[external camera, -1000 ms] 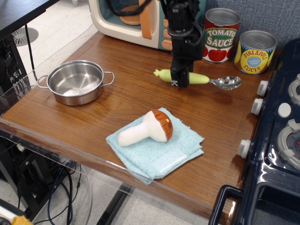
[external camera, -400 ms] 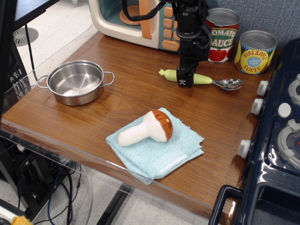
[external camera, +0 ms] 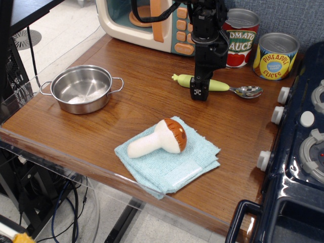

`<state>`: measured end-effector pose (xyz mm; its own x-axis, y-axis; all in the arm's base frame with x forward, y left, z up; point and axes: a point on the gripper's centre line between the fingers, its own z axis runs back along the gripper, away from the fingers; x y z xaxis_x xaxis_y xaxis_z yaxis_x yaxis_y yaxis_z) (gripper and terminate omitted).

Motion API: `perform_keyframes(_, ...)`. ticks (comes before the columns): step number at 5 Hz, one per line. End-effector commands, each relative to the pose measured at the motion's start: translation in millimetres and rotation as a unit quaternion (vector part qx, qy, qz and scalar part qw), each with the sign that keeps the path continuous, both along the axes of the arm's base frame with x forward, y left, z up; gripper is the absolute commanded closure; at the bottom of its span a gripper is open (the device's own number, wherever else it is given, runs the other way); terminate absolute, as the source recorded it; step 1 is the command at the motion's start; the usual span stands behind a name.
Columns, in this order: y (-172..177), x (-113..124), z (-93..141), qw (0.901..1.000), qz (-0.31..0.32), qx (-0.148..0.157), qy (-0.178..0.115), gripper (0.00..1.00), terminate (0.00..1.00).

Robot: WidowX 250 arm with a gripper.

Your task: PICK UP THE SPOON AND PUT NEAR THE VESSEL

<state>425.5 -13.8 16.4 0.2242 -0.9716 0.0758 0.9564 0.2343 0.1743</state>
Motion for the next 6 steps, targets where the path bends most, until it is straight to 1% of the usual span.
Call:
perform_keyframes(1,7,4,73,0.9948,0.053,-0.025,-0.084,0.0,0.0)
perform_keyframes(2,12,2,109,0.9885,0.083,-0.054,-0.114,0.0,0.0)
perform_keyframes(3,21,-11,125,0.9852,0.093,-0.072,-0.124,0.0,0.0)
perform_keyframes(5,21,-11,125,0.9852,0.093,-0.072,-0.124,0.0,0.0)
perform_keyframes(6,21,-11,125,0.9852,0.093,-0.072,-0.124,0.0,1.0)
